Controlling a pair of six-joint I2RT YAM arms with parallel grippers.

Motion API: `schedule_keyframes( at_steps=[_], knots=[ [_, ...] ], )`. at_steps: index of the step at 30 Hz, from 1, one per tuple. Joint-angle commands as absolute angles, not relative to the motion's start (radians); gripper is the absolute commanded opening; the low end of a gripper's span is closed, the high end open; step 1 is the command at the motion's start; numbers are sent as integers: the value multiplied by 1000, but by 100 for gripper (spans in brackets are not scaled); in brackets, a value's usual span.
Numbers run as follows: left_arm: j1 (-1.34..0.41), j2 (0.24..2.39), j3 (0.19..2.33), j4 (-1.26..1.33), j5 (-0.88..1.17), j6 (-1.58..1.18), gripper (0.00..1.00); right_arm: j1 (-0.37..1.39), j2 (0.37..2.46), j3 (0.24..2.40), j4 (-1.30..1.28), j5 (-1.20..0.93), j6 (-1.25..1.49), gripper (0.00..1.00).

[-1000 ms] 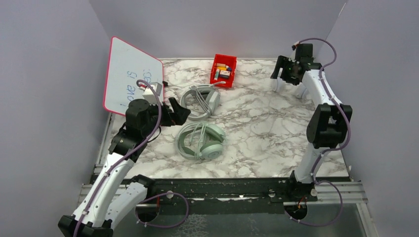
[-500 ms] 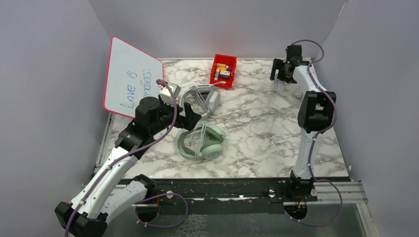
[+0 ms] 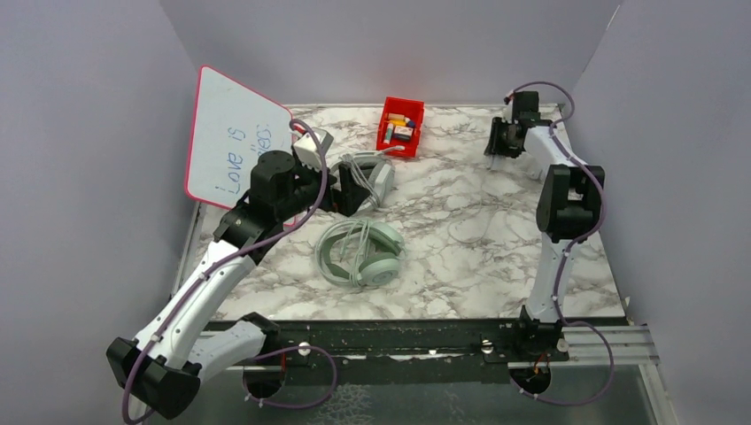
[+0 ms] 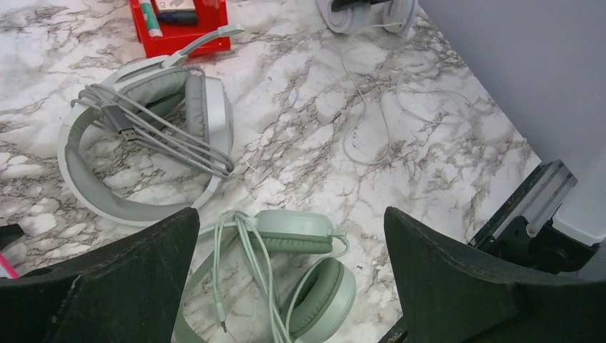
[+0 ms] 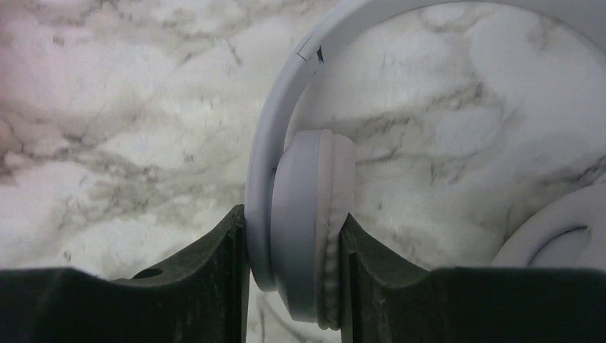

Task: Wrap the headphones
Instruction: Pick up the headphones from the center of the board.

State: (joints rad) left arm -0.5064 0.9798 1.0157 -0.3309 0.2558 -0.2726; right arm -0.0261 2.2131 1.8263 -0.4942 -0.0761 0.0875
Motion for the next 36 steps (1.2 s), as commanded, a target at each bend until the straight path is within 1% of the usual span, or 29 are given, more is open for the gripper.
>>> schedule_keyframes(
  at_steps=[1,4,6,8,9,12,14,16,17,18,19,20,21,23,25,26,27,31,34,36],
  knots=[
    [-511,1030,1108,-338,275,-286,98,31,1986,1661,-516,-118,84,16],
    [-510,1079,1191,-351,280,-285,98,119,1764,1473,-489,-154,37,8],
    [-508,1114,1248,-363,269,-288,98,198,1619,1365,-484,-124,-32,1],
    [-503,1153,1305,-371,270,-300,98,267,1469,1260,-474,-101,-110,0],
    [-500,1177,1332,-369,286,-302,98,283,1398,1230,-475,-123,-141,0],
    [-481,1249,1415,-368,316,-319,98,326,1179,1159,-452,-284,-263,0],
    [-440,1286,1452,-366,347,-351,98,382,1047,1101,-426,-456,-384,0],
    [-357,1309,1462,-347,441,-417,98,419,952,1065,-453,-645,-519,0],
    [-313,1311,1450,-320,533,-457,98,427,918,1059,-484,-731,-584,0],
    [-276,1310,1433,-282,595,-492,98,430,899,1058,-507,-787,-621,0],
    [-262,1311,1417,-246,645,-513,98,430,893,1068,-534,-817,-649,0],
    [-260,1316,1408,-201,736,-526,99,435,902,1085,-565,-824,-669,0],
    [-260,1322,1399,-181,794,-548,98,464,914,1102,-591,-812,-684,0],
    [-270,1324,1353,-50,897,-636,99,520,947,1131,-643,-772,-718,0],
    [-278,1311,1330,-29,922,-660,99,568,985,1152,-672,-719,-734,0],
    [-293,1298,1325,-53,909,-632,98,585,1000,1160,-681,-706,-737,0],
    [-408,1287,1301,-224,719,-477,98,607,1024,1160,-663,-716,-736,0],
    [-454,1322,1288,-328,547,-423,98,630,1027,1145,-662,-709,-743,0],
    [-463,1355,1294,-340,498,-443,98,644,1022,1145,-667,-686,-748,0],
    [-493,1395,1322,-350,508,-445,93,651,1024,1148,-665,-664,-749,0]
  ],
)
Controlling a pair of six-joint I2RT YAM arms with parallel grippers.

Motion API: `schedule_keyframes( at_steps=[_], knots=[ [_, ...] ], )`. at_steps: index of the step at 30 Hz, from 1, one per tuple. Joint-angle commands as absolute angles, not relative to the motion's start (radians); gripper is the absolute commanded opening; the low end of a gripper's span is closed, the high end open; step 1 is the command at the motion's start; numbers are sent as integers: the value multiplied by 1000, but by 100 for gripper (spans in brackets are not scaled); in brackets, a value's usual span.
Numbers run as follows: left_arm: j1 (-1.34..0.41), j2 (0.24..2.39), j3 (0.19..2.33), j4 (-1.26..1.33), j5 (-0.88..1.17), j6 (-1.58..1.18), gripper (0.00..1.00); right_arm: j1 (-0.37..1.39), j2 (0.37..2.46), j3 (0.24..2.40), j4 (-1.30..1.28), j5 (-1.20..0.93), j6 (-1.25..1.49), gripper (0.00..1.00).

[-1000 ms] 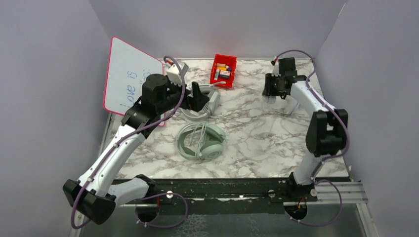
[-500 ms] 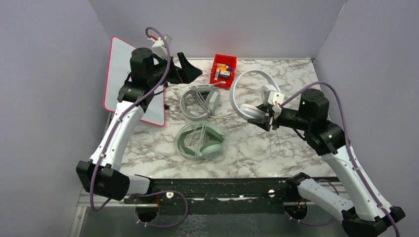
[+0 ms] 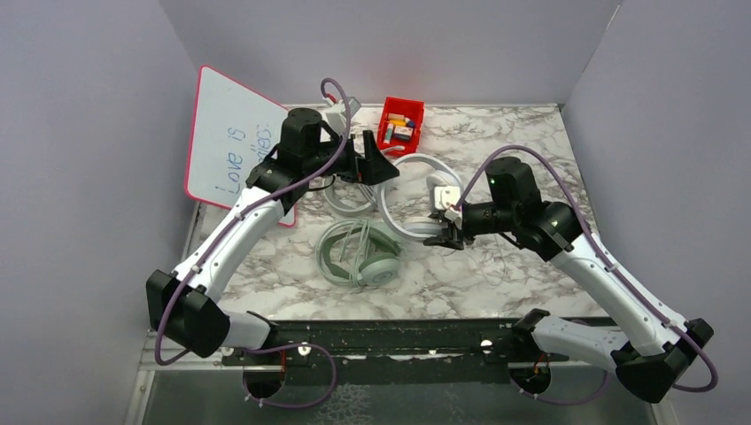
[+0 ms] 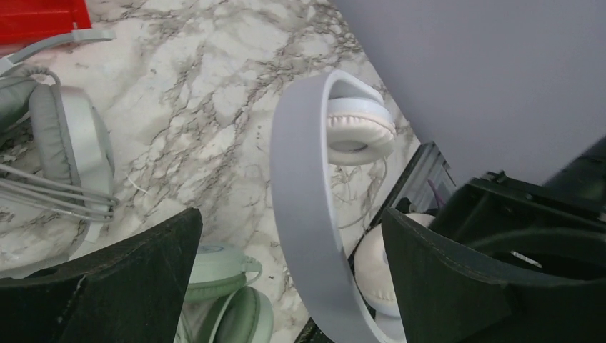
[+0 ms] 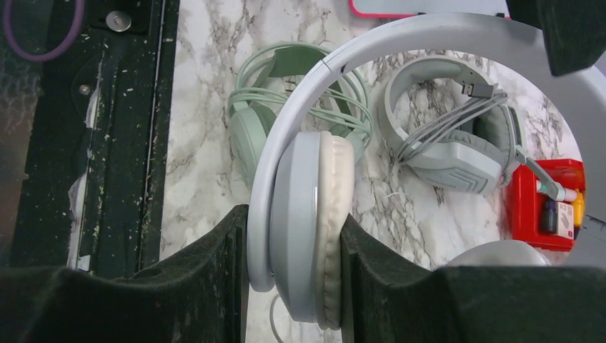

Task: Wrap the headphones
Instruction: Pick up the headphones from the center of the board.

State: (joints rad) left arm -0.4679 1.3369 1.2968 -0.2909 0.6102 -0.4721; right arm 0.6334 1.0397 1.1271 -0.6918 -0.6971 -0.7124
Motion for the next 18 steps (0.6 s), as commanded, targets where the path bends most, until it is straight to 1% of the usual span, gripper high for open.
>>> schedule_keyframes(
  at_steps=[1,3,6,7,10,14,17,18],
  knots=[
    [-514,1409,1339,-362,488,-443,90,653,1029,1152,-665,-648,-745,0],
    [-560,1423,1361,-388,397,-427,86,660,1038,1161,-668,-622,-742,0],
    [-628,1439,1392,-465,185,-372,74,673,1050,1163,-668,-587,-739,0],
    [-649,1445,1400,-488,120,-354,74,679,1054,1161,-669,-576,-740,0],
    [-674,1463,1405,-508,80,-334,72,699,1056,1161,-674,-553,-745,0],
    [-685,1474,1420,-517,57,-334,59,722,1057,1160,-690,-512,-755,0],
    [-695,1479,1448,-532,28,-313,51,735,1059,1160,-699,-483,-756,0],
    [-698,1485,1459,-543,17,-306,45,738,1061,1163,-702,-479,-754,0]
  ],
)
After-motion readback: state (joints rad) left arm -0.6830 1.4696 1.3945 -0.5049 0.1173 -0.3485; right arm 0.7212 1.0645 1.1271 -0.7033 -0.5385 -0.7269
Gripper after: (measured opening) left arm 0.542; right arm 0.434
